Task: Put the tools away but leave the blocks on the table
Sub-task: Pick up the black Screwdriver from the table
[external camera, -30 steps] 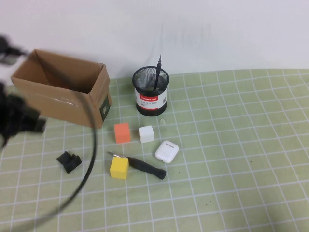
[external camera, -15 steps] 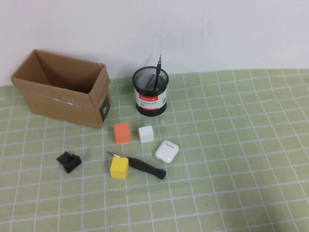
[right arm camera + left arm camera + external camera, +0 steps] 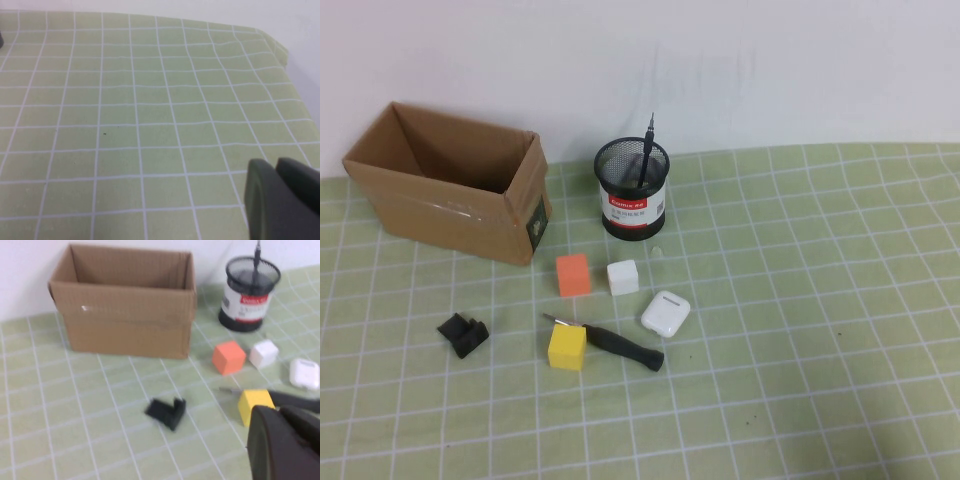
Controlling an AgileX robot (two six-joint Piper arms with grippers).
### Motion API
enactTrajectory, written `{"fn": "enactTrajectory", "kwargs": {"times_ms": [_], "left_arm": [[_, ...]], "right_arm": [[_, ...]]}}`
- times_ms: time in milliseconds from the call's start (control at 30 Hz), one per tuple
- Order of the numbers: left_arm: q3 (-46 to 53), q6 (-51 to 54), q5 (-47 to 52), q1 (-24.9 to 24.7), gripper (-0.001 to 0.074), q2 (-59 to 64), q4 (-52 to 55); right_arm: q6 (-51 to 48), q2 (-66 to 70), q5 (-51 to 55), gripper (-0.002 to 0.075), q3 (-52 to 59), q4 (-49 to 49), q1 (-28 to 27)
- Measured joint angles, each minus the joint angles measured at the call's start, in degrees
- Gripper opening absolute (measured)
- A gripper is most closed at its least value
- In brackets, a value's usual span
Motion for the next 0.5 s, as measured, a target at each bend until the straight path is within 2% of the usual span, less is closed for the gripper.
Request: {"fn": "enactTrajectory", "kwargs": {"times_ms": [67,167,333,500], "left_arm": [[0.8,-0.4,-3.5,0.0,-0.0002,0.0,1.3],[4.8,-1.5,-13.8,0.4,-0.0003,-1.9,4.3],[16.8,-7.9,-34.1,5.3,-0.0003,-8.7,10.9],[25.4,-13.4,-40.3,10.8,-0.0003,-15.5,12.1]], "right_arm": [[0.0,0.0,0.0,-0.0011,0.0,0.0,0.0],[0.0,0.0,0.0,-0.0011,0.0,0.0,0.0],[0.0,0.0,0.0,-0.0011,0.0,0.0,0.0],[0.0,0.0,0.0,-0.0011,0.0,0.0,0.0]]}}
